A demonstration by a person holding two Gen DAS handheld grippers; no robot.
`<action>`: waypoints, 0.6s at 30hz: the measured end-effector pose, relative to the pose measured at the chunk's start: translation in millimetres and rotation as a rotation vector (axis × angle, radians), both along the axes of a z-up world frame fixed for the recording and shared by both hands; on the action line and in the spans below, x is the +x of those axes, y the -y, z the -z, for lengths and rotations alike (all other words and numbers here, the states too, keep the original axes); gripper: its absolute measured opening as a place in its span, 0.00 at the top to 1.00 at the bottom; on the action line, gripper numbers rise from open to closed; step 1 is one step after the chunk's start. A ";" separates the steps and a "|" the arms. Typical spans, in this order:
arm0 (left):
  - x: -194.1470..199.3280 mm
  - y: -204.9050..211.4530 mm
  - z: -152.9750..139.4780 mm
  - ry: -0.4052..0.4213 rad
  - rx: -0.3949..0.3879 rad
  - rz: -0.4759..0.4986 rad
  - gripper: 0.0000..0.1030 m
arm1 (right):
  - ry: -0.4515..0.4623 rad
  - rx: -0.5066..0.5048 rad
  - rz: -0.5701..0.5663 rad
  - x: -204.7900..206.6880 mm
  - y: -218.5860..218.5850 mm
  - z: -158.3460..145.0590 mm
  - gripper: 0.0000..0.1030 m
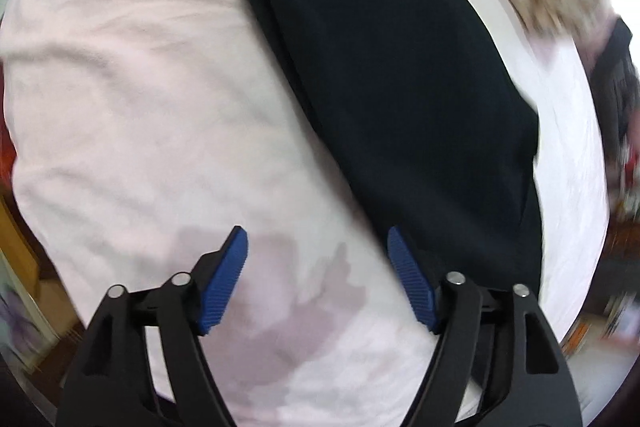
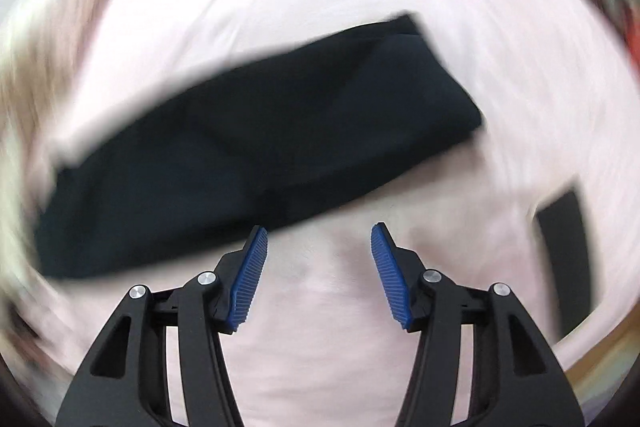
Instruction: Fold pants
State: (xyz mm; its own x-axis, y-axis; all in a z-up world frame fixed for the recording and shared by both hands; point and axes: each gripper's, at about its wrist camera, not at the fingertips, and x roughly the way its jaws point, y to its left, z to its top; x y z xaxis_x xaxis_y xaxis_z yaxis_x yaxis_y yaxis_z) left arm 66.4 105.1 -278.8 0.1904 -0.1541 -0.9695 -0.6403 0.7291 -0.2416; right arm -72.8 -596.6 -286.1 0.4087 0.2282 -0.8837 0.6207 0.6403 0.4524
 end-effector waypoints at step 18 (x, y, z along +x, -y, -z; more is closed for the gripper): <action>-16.0 111.4 28.4 -0.116 -0.189 0.394 0.22 | 0.108 0.283 0.489 -27.4 43.0 45.4 0.91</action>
